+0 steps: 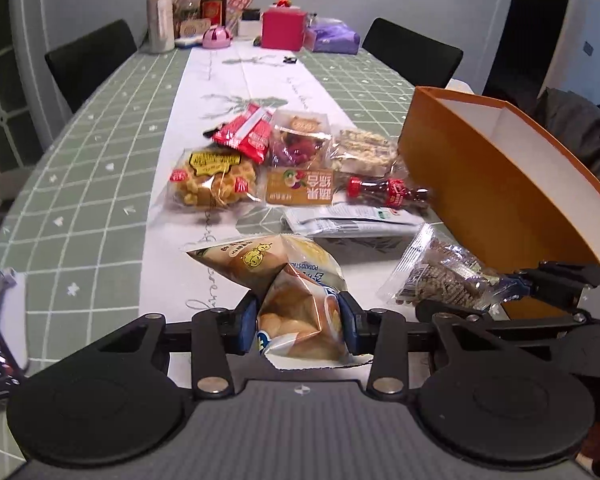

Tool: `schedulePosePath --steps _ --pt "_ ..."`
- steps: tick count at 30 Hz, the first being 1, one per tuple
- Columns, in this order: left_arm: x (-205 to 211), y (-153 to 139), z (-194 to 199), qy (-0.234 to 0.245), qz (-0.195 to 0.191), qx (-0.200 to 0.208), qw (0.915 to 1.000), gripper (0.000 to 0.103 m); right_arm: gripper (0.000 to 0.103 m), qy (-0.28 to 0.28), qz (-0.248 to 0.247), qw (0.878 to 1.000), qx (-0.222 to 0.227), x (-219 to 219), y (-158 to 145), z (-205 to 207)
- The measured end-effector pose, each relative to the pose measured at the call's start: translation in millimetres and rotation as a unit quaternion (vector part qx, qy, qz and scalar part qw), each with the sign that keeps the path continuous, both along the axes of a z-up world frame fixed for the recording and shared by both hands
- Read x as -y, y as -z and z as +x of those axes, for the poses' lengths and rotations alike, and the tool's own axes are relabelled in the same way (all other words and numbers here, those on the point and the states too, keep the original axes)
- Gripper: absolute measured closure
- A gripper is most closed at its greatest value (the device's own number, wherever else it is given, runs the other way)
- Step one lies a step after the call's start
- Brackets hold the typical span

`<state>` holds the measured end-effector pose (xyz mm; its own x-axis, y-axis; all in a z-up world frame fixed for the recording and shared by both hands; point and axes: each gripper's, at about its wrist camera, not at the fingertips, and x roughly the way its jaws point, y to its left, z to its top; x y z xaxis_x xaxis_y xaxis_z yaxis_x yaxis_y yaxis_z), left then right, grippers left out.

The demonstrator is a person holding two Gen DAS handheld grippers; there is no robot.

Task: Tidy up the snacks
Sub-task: 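Carry both bags over the orange box and open both grippers to drop them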

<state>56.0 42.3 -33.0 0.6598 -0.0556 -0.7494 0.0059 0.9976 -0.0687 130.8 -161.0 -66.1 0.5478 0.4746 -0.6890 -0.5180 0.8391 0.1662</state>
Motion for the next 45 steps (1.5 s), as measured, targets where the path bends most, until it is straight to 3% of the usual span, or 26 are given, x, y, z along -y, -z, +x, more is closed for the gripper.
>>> schedulePosePath --steps 10,17,22,29,36,40,45 --pt "28.2 -66.8 -10.8 0.063 0.021 0.066 0.9956 0.057 0.051 0.003 0.048 0.997 0.057 43.3 -62.6 -11.9" --pt "72.0 -95.6 15.1 0.135 0.018 0.093 0.9863 0.057 0.051 0.038 0.021 0.997 0.068 92.8 -93.5 7.1" --pt "110.4 -100.1 45.0 0.194 -0.005 0.081 0.9776 0.057 0.051 0.059 -0.026 0.997 0.053 123.7 -96.1 31.4" --pt "166.2 -79.0 94.0 0.265 0.003 0.025 0.964 0.057 0.051 0.042 -0.093 0.995 -0.02 153.8 -77.1 70.4" --pt "203.2 -35.1 139.2 0.303 0.029 -0.088 0.9486 0.057 0.051 0.033 -0.133 0.986 -0.094 172.3 -49.6 108.3" --pt "215.6 -10.8 148.0 0.314 0.066 -0.119 0.9395 0.057 0.051 0.003 -0.169 0.979 -0.115 171.0 -32.1 118.2" --pt "223.3 6.3 154.6 0.326 0.081 -0.144 0.9308 0.056 0.05 -0.016 -0.183 0.973 -0.137 169.2 -18.2 128.9"
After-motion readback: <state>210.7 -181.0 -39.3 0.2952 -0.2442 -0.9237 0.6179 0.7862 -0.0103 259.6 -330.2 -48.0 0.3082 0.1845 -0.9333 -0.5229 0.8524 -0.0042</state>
